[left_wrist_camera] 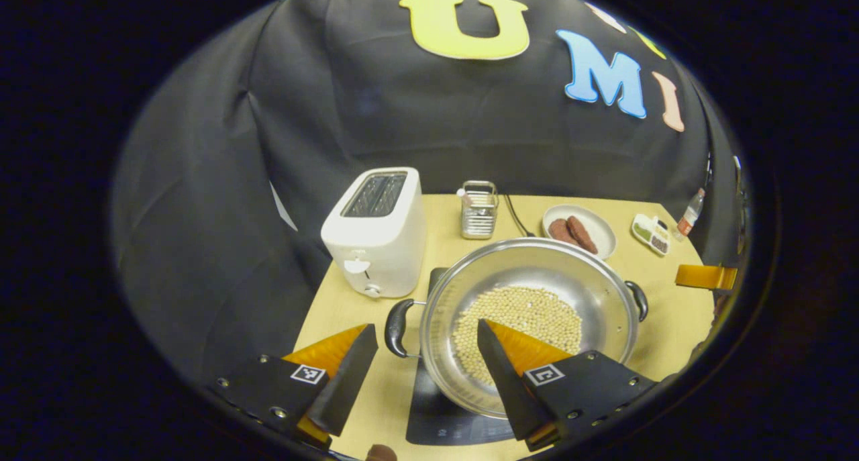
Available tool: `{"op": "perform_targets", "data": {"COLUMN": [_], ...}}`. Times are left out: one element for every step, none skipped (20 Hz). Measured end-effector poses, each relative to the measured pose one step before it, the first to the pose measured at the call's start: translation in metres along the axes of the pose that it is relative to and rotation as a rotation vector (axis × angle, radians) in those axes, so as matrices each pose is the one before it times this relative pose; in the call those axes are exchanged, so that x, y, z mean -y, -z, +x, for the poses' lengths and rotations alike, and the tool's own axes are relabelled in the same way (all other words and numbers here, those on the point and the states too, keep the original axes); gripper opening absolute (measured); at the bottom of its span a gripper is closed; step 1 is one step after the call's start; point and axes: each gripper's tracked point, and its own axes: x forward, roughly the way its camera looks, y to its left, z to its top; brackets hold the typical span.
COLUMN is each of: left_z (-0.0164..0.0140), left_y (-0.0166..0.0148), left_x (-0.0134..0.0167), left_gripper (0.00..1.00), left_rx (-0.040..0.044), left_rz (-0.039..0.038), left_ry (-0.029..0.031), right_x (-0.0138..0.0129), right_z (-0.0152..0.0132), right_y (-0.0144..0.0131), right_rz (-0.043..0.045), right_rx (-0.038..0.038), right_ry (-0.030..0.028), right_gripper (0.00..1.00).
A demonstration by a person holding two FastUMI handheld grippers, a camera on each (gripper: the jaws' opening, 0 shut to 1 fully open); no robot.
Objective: First push the handle of the pot to place it horizontally, then grasp the pot with both hands and set it on the induction cooktop.
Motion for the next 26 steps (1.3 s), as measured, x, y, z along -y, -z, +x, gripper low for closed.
{"op": "perform_targets", "data": {"left_z": [-0.01152,-0.01359,-0.01425,-0.01223,-0.01177,-0.01025,-0.01545,-0.01282,-0.01349,-0.01401,-0.01449,-0.01417,-0.01315,-0.01242,-0.01323,-0.01350,-0.01368,-0.01213,-0.01271,-0.01046,-0.01019,-0.01109,-0.00972,-0.01079,-0.01211,-0.00910], "left_y": [-0.00797,-0.00867,-0.00994,-0.00765,-0.00393,-0.00654,-0.00628,-0.00784,-0.00801,-0.00996,-0.01014,-0.01226,-0.01050,-0.01061,-0.00774,-0.00729,-0.00739,-0.00637,-0.00348,-0.00302,-0.00151,-0.00216,-0.00063,-0.00209,-0.00015,-0.00324], "left_x": [0.01043,0.01480,0.01825,0.01827,0.01792,0.01644,0.01683,0.01790,0.01940,0.01647,0.01692,0.01649,0.01567,0.01075,0.00965,0.01071,0.00798,0.00544,0.00717,0.00461,0.00485,0.00841,0.00800,0.00391,0.00500,0.00275], "left_gripper": [0.87,0.95,0.91,0.87,0.87,0.91,0.91,0.87,0.91,0.91,0.87,0.91,0.87,0.87,0.91,0.87,0.87,0.87,0.90,0.87,0.87,0.87,0.87,0.87,0.87,0.87], "left_rx": [0.02713,0.02862,0.02923,0.02495,0.02552,0.02784,0.03213,0.03414,0.03370,0.03799,0.04009,0.04178,0.03891,0.04076,0.03290,0.03179,0.02360,0.01350,0.00514,0.00658,0.00320,0.00144,0.00752,0.00672,0.01155,0.01332], "left_rz": [0.00700,-0.00332,-0.01472,-0.02106,-0.02145,-0.01378,-0.01121,-0.00377,-0.00098,0.00418,0.00265,-0.00289,-0.00214,-0.00109,-0.00755,-0.00809,-0.00105,0.00511,0.01556,0.01631,0.00328,0.00002,0.00320,0.00547,0.00092,-0.00470], "left_ry": [-0.02195,-0.00996,0.00099,0.00426,0.00435,0.00187,0.00340,0.00304,0.00232,0.00132,0.00433,0.00864,0.00328,-0.00435,-0.00102,0.00675,0.00647,0.01052,0.01948,0.01533,0.01843,0.03747,0.02584,0.01084,0.00603,0.00496], "right_x": [0.00942,0.00771,0.00847,0.00832,0.00839,0.00958,0.01149,0.01239,0.01186,0.01035,0.01052,0.00781,0.00887,0.00888,0.00648,0.00673,0.00595,0.00726,0.00802,0.00745,0.00654,0.00656,0.00529,0.00344,-0.00057,-0.00235], "right_z": [-0.01261,-0.01061,-0.01331,-0.01362,-0.01130,-0.01207,-0.01196,-0.01161,-0.01073,-0.01154,-0.01146,-0.01074,-0.01197,-0.01377,-0.01105,-0.01271,-0.01327,-0.01300,-0.01295,-0.01223,-0.00987,-0.01196,-0.01178,-0.01162,-0.01168,-0.00789], "right_y": [-0.00284,-0.00297,-0.00368,-0.00513,-0.00751,-0.00793,-0.00680,-0.00743,-0.00921,-0.00979,-0.00957,-0.00874,-0.00895,-0.01141,-0.00923,-0.01027,-0.00924,-0.00821,-0.00666,-0.00551,-0.00458,-0.00378,-0.00129,0.00128,0.00515,0.00606], "right_rz": [-0.02363,-0.01888,-0.01926,-0.01576,-0.01346,-0.01350,-0.01418,-0.01368,-0.01074,-0.00948,-0.01036,-0.01198,-0.01080,-0.00627,-0.00145,-0.00200,-0.00398,-0.00504,-0.00651,-0.00778,-0.00747,-0.00948,-0.00906,-0.00727,-0.00394,0.00737], "right_rx": [0.00986,0.00732,0.00883,0.01916,0.02539,0.02675,0.02433,0.02553,0.03239,0.03526,0.03662,0.03400,0.03935,0.04814,0.03614,0.03753,0.03366,0.02856,0.02963,0.02880,0.02741,0.02363,0.01429,0.00263,-0.00838,-0.00871], "right_ry": [-0.00535,-0.00134,-0.00030,-0.00201,0.00077,0.00470,0.01532,0.01860,0.01701,0.00957,0.00951,0.00064,0.00164,0.00334,0.00558,0.00435,0.00858,0.01398,0.01861,0.02217,0.02438,0.02262,0.02533,0.02267,0.00492,-0.00053], "right_gripper": [0.98,0.98,0.98,0.98,0.98,0.98,0.98,0.98,0.98,0.98,0.98,0.98,0.98,0.98,0.98,0.98,0.98,0.98,0.98,0.98,0.98,0.98,0.98,0.98,0.98,0.98]}}
